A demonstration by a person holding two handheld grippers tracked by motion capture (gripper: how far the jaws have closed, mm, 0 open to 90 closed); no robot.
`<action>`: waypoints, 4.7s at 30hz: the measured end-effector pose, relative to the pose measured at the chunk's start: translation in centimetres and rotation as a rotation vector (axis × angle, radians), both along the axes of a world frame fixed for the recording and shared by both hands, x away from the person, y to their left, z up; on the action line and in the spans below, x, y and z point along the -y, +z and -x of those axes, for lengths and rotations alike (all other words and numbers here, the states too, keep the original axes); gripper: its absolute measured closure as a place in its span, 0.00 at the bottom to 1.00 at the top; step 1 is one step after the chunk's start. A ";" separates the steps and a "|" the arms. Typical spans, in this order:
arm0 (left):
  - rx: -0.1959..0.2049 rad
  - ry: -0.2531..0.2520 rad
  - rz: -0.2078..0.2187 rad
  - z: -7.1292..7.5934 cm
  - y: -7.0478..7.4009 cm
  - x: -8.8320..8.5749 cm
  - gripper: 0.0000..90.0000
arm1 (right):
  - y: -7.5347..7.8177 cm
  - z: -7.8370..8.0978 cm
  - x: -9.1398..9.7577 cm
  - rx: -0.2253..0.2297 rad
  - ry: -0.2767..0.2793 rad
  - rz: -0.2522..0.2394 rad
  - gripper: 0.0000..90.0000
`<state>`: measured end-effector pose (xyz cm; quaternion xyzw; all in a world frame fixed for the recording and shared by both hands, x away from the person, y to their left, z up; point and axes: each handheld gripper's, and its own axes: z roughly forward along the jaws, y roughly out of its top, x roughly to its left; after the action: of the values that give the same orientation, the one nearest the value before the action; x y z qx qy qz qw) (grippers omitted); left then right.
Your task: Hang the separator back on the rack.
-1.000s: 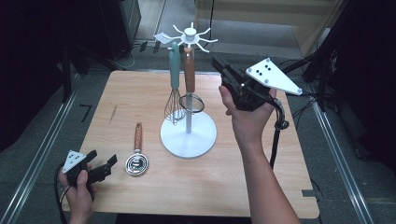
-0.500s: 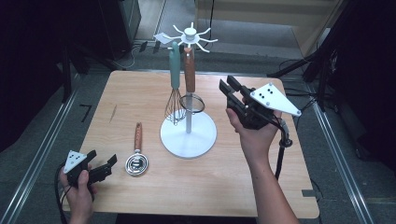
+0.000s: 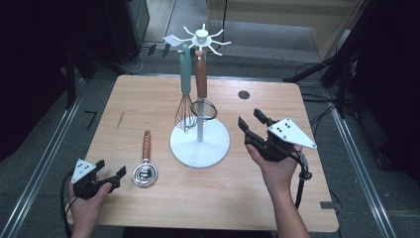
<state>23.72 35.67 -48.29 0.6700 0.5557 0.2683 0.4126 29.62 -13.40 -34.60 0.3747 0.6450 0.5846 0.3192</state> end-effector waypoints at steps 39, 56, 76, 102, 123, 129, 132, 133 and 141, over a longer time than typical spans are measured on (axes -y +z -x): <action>-0.214 -0.175 0.054 -0.4 -0.4 3.8 0.86 | -11.5 4.4 4.3 -0.242 -0.055 0.006 0.61; -0.245 -0.212 0.033 2.0 0.0 7.7 0.86 | -12.2 4.7 2.0 -0.270 0.035 0.021 0.63; -0.233 -0.376 0.101 2.9 0.0 12.2 0.72 | -12.6 5.8 -2.2 -0.281 0.160 0.054 0.61; -0.232 -0.356 0.008 2.9 -0.8 15.7 0.76 | -13.0 7.0 -3.9 -0.303 0.224 0.051 0.59; -0.243 -0.420 0.081 3.6 -1.1 19.9 0.51 | -13.7 8.4 -5.0 -0.371 0.269 0.062 0.80; -0.237 -0.491 0.134 3.6 -1.4 21.5 0.44 | -13.7 8.0 -4.8 -0.376 0.269 0.061 0.79; -0.230 -0.520 0.147 3.6 -1.4 22.1 0.41 | -13.7 7.9 -4.5 -0.373 0.267 0.065 0.82; -0.230 -0.527 0.149 3.7 -1.3 22.1 0.40 | -13.8 7.8 -4.4 -0.372 0.271 0.062 0.83; -0.176 -0.494 0.138 3.8 0.2 18.5 0.52 | -14.3 7.6 -4.9 -0.399 0.284 0.074 0.87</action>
<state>19.94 17.14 -48.06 0.7763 0.4262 0.0620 0.4603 21.98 -8.55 -48.86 0.3762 0.7624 0.5140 0.1139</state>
